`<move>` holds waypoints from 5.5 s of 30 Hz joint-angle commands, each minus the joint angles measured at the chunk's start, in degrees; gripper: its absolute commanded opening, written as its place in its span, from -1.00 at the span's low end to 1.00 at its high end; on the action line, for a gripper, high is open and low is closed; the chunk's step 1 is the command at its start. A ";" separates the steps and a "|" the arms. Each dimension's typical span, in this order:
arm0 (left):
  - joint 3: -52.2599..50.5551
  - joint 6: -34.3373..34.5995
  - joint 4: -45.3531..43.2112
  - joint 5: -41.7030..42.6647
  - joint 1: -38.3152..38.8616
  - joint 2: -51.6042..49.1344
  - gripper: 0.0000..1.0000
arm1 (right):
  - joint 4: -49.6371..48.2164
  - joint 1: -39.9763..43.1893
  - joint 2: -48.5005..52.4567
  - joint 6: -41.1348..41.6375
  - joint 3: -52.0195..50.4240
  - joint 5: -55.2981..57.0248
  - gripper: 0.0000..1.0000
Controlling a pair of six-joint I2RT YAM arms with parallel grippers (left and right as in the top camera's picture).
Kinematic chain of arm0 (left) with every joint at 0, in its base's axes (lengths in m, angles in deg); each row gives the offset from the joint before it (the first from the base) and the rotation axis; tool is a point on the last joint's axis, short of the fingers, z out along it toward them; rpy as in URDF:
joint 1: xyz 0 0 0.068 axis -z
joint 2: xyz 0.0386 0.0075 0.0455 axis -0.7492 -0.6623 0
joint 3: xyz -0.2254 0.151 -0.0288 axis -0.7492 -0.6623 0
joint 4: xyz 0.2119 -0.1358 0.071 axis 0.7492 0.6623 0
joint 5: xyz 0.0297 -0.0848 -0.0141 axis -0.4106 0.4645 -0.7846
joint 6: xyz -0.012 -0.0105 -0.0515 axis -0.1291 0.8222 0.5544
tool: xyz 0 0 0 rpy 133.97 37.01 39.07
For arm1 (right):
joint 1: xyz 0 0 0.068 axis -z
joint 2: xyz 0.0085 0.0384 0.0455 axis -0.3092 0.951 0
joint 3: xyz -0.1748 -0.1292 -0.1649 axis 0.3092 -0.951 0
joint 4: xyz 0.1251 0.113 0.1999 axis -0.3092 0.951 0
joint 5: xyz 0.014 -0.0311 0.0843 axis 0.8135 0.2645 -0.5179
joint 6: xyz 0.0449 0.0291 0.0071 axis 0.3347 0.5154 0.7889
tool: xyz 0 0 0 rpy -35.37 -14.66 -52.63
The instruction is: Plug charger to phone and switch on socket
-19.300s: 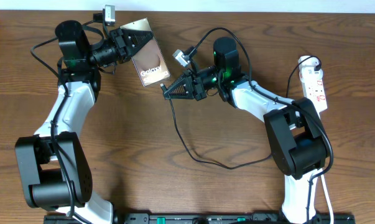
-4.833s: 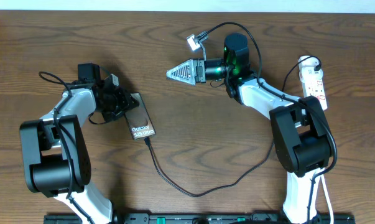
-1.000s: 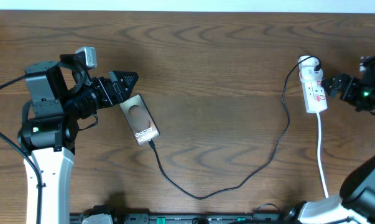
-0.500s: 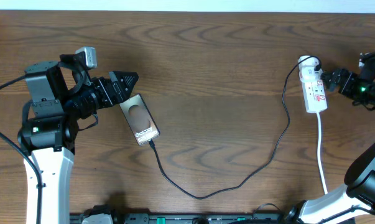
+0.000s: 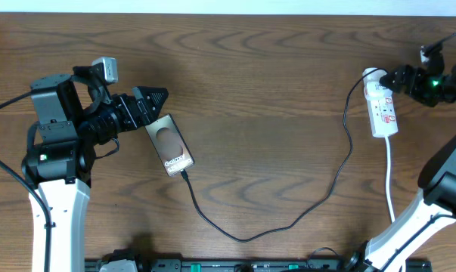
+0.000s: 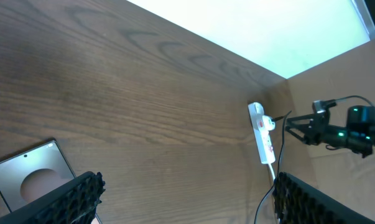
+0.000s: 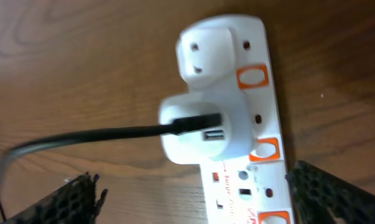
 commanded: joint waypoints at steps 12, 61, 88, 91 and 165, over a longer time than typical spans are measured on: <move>0.42 -0.76 -0.07 0.33 -0.09 -0.07 0.79 | 0.17 -3.87 4.42 -5.03 1.60 0.63 0.99; 0.42 -0.76 1.07 0.33 -0.09 -0.07 0.79 | 1.22 -6.40 5.66 1.40 -0.44 0.90 0.99; 0.42 -0.76 1.05 0.33 -0.09 -0.07 0.79 | 3.58 -2.16 1.20 11.82 -4.55 19.34 0.94; 0.42 -0.76 1.05 0.33 -0.09 -0.07 0.79 | 5.62 -0.90 -1.81 11.89 -4.52 23.32 0.94; -45.94 -0.81 -34.64 -37.31 11.56 55.41 0.79 | 15.34 0.07 -32.13 16.79 -4.57 18.91 0.99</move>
